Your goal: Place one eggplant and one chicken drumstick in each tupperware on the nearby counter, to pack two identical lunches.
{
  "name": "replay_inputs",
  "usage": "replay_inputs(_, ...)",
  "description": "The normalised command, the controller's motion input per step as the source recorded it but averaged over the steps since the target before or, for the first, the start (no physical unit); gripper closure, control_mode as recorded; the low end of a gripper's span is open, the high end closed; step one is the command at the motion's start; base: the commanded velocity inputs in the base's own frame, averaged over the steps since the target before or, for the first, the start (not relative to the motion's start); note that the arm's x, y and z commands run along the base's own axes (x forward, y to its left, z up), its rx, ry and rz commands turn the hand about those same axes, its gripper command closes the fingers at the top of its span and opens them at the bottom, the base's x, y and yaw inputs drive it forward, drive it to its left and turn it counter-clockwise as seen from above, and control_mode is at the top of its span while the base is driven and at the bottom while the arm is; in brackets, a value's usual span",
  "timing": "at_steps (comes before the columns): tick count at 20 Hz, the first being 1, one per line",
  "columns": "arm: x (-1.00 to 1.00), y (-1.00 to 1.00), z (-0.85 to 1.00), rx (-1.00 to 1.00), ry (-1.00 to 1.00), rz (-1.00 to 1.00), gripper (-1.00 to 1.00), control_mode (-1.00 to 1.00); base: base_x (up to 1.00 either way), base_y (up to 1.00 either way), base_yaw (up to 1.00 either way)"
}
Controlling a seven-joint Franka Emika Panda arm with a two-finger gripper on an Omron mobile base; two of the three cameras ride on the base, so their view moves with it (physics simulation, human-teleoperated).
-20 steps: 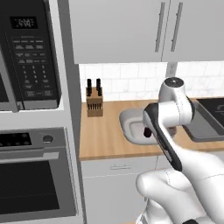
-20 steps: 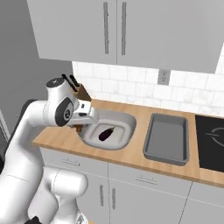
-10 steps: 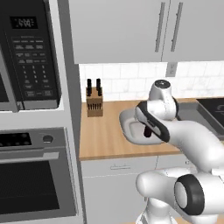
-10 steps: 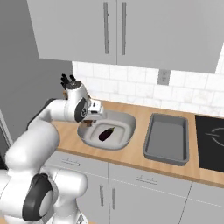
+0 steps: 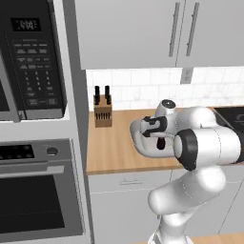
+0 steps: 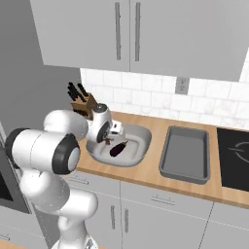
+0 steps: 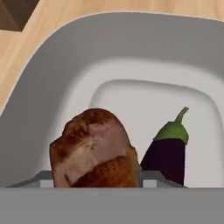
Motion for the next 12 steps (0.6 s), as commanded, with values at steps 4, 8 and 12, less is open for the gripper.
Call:
replay_inputs(4,0.75,0.03,-0.42,0.01,0.0,-0.01,-1.0,-1.0,0.0,0.0,0.0)
replay_inputs(8,0.15,0.0,0.0,0.0,0.0,-0.01,-1.0,-1.0,0.0,0.0,0.0)
replay_inputs(12,0.01,0.0,0.31,0.0,0.0,-0.01,-1.0,-1.0,0.0,0.0,0.0)
